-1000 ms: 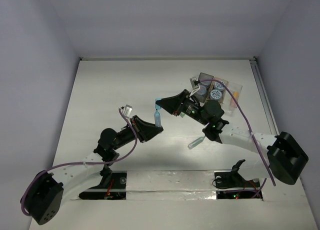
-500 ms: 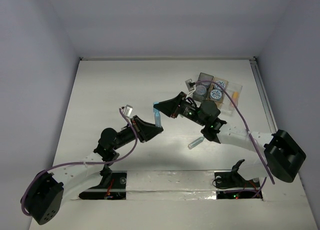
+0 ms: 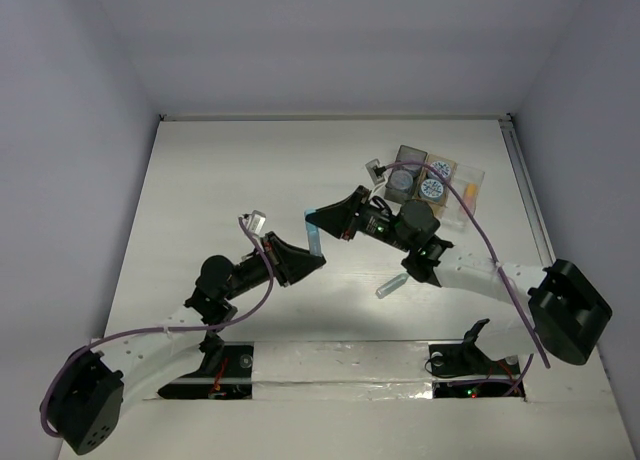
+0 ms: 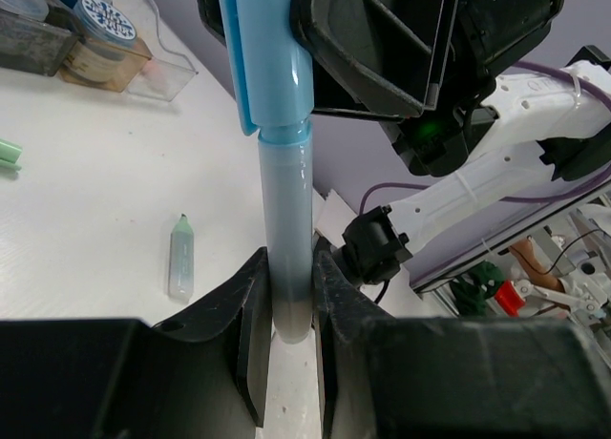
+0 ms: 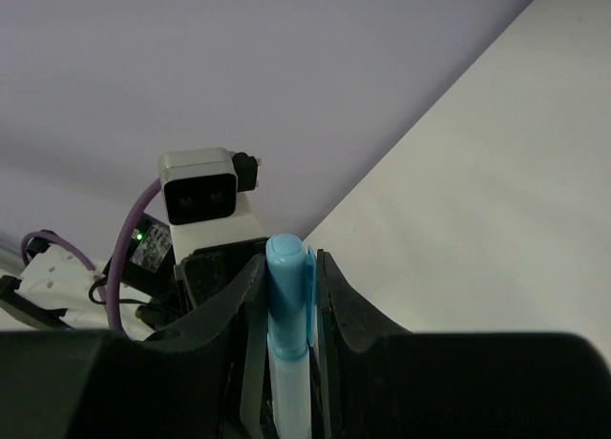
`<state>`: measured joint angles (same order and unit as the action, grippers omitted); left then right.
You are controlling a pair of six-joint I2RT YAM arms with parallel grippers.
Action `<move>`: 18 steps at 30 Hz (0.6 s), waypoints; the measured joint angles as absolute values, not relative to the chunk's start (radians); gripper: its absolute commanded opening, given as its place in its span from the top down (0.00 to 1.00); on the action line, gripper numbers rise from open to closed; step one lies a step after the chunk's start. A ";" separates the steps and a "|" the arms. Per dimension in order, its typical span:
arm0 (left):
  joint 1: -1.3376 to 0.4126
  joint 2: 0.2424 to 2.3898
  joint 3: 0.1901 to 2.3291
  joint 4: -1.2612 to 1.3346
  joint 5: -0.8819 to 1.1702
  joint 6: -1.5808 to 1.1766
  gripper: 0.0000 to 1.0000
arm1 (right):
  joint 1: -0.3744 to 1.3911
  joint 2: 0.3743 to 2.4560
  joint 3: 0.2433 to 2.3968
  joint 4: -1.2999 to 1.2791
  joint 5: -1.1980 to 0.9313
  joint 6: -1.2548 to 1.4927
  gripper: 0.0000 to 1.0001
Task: Sort the stationery into containers
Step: Close the pen cap on the pen.
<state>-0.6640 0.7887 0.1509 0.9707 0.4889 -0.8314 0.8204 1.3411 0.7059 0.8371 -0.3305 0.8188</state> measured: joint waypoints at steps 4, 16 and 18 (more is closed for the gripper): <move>-0.664 0.782 0.160 0.946 0.502 -0.820 1.00 | 0.820 1.332 0.706 0.829 -0.353 0.806 1.00; -0.666 0.741 0.173 0.920 0.570 -0.818 1.00 | 0.813 1.336 0.678 0.940 -0.462 0.820 1.00; -0.666 0.717 0.181 0.900 0.577 -0.818 1.00 | 0.812 1.345 0.669 0.989 -0.490 0.839 1.00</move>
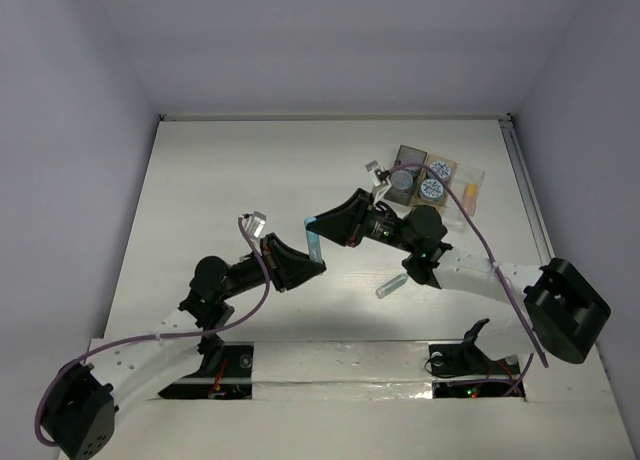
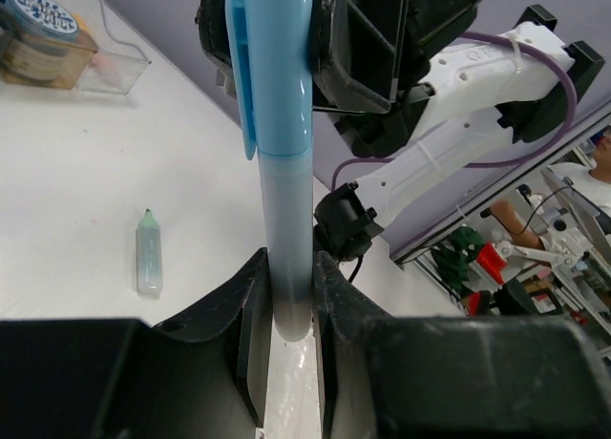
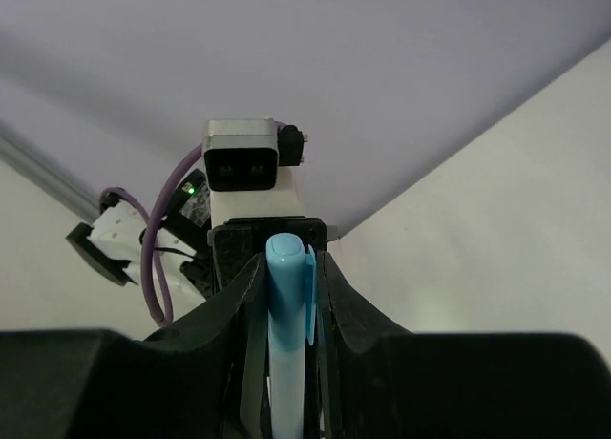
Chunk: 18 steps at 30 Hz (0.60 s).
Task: Sort the stationery into containers
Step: Close the pen cap on the pen.
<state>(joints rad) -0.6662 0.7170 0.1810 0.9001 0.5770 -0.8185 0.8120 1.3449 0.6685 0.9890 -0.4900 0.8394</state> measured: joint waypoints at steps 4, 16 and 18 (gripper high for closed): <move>-0.668 0.678 0.206 0.859 0.598 -0.815 1.00 | 0.811 1.350 0.661 1.068 -0.516 0.870 1.00; -0.673 0.659 0.293 0.703 0.622 -0.761 1.00 | 0.810 1.317 0.657 1.050 -0.514 0.872 1.00; -0.673 0.662 0.318 0.666 0.626 -0.744 1.00 | 0.808 1.309 0.654 1.043 -0.510 0.863 1.00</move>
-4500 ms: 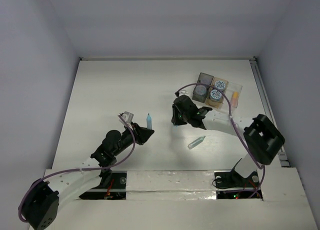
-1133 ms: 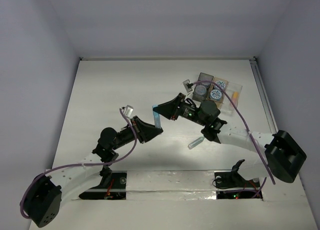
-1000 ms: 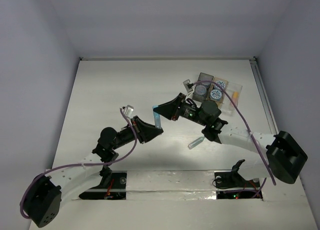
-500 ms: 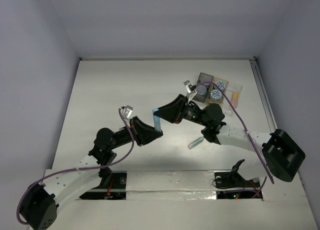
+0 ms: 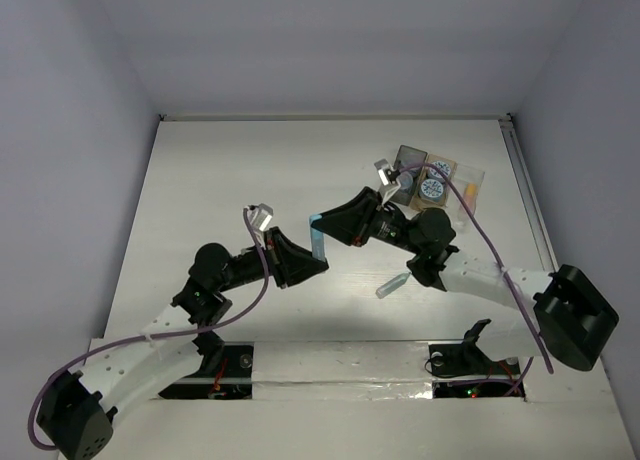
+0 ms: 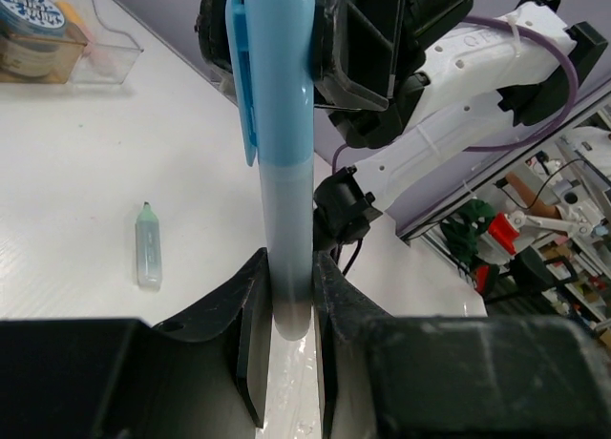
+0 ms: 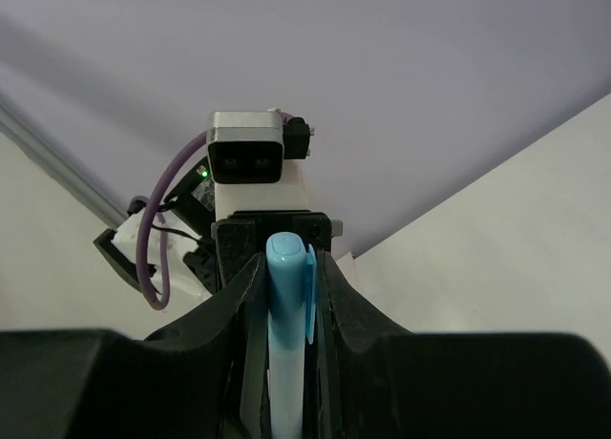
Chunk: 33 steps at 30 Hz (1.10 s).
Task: Sort the stationery into containers
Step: Close the pen cap on the pen.
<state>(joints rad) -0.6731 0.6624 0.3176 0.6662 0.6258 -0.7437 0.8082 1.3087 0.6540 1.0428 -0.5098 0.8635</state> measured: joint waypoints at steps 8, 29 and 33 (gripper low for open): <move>-0.672 0.708 0.389 0.503 0.637 -0.685 1.00 | 0.815 1.263 0.589 0.998 -0.415 0.817 1.00; -0.603 0.828 0.537 0.203 0.781 -0.650 1.00 | 0.937 1.423 0.456 1.296 -0.124 0.895 1.00; -0.581 0.826 0.567 0.141 0.805 -0.633 1.00 | 0.943 1.407 0.449 1.304 -0.102 0.900 1.00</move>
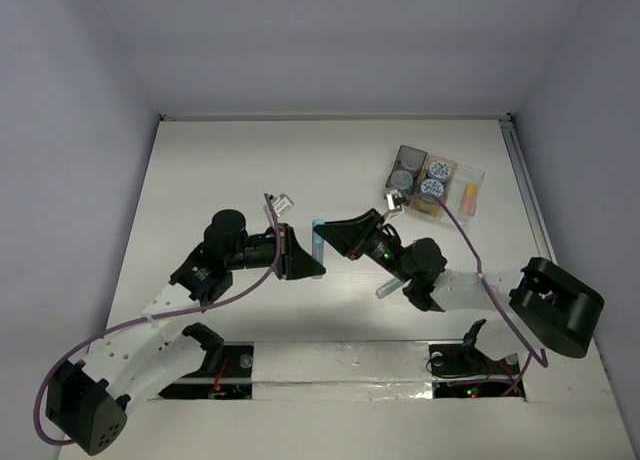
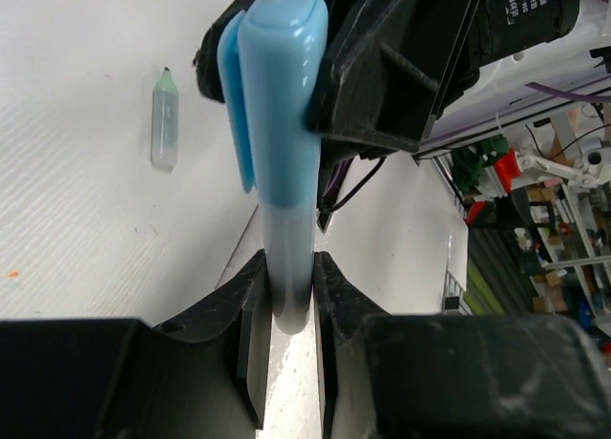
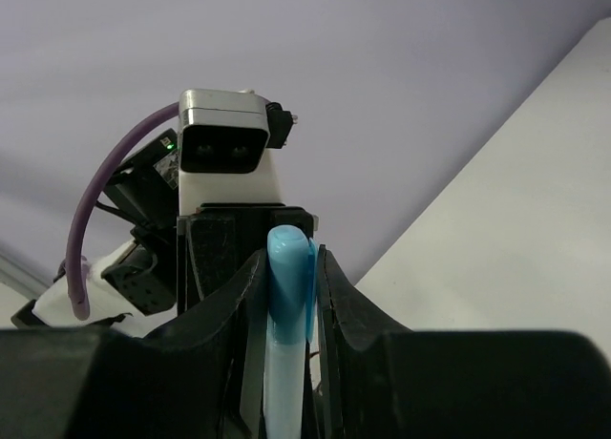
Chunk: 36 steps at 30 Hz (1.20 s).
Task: Sort the stationery into containers
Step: Close the pen cap on the pen, then place the pen in the storage box.
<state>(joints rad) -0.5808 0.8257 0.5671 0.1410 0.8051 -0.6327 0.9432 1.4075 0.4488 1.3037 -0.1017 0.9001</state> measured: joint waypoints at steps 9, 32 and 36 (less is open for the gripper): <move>-0.492 0.740 0.638 0.057 0.813 -0.578 1.00 | 0.944 1.291 0.396 1.262 -0.021 0.899 1.00; -0.397 0.761 0.602 0.728 0.626 -0.763 1.00 | 1.123 1.345 0.397 0.705 -0.354 0.808 0.95; -0.397 0.739 0.591 0.732 0.607 -0.760 1.00 | 1.120 1.238 0.399 0.598 -0.314 0.769 0.37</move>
